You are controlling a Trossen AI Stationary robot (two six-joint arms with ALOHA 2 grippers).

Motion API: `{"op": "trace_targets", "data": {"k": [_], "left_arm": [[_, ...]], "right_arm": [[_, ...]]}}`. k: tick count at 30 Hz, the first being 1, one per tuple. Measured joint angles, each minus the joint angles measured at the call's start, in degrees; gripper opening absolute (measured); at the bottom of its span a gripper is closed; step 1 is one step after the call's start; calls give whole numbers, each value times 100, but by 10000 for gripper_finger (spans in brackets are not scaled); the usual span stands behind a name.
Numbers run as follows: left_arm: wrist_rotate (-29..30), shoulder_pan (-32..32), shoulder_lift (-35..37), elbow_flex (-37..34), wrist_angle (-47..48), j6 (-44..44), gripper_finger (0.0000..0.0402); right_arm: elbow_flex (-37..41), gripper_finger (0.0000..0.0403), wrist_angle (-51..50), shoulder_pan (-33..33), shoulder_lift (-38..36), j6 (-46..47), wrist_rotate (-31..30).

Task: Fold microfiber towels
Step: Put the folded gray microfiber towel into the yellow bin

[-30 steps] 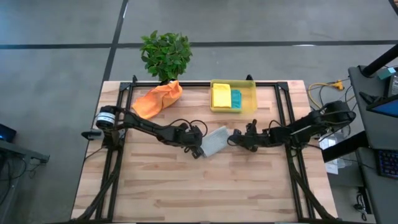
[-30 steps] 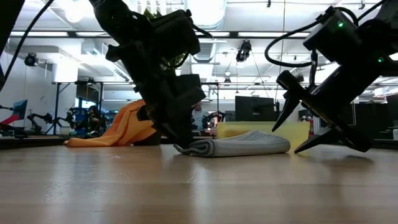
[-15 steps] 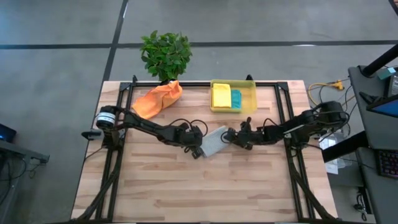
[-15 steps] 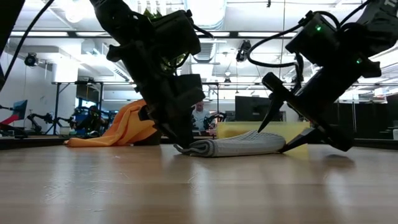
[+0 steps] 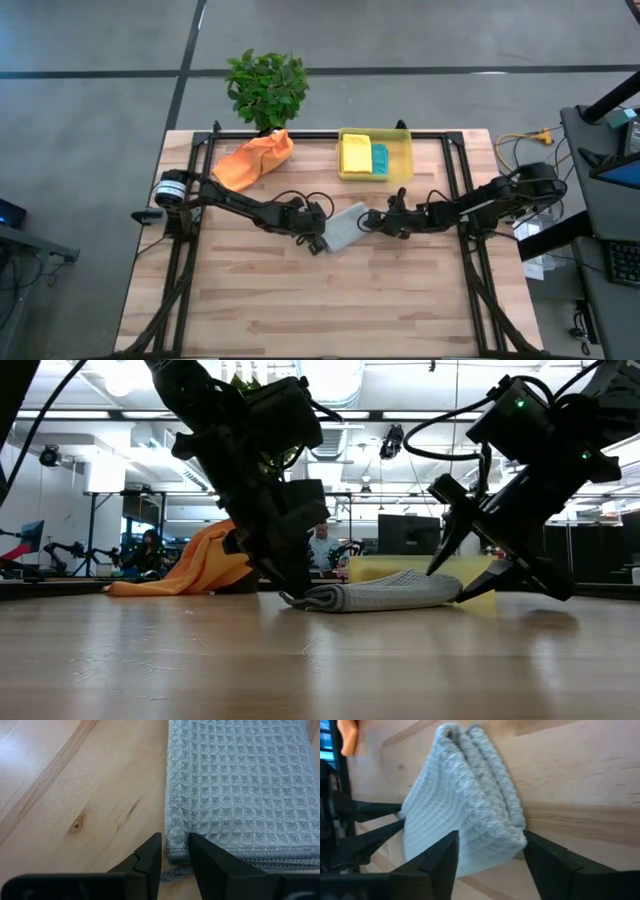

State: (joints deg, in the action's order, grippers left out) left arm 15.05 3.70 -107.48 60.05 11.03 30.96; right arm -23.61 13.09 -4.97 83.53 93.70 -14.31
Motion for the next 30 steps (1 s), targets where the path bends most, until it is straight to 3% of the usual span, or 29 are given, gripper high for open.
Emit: {"op": "trace_targets", "data": {"k": [9, 13, 18, 24, 26, 30], "left_arm": [[-2, 0, 5, -2, -13, -9, 86], [-9, 0, 105, 4, 17, -463, 86], [169, 0, 533, 18, 21, -1042, 93], [280, -53, 966, 20, -707, -1960, 146], [-20, -185, 1003, 29, -825, -1965, 169], [-1297, -645, 978, 55, -832, -1645, 213]], "right_arm": [[9, 80, 60, 0, 20, -628, -52], [-6, 22, 83, -1, 20, -1118, -71], [-16, 16, 84, -2, 4, -1661, -71], [-74, 15, 80, -36, -76, -2941, -74], [-179, 14, 78, -74, -85, -3489, -71], [-469, 14, -35, -187, -85, -4654, -74]]}}
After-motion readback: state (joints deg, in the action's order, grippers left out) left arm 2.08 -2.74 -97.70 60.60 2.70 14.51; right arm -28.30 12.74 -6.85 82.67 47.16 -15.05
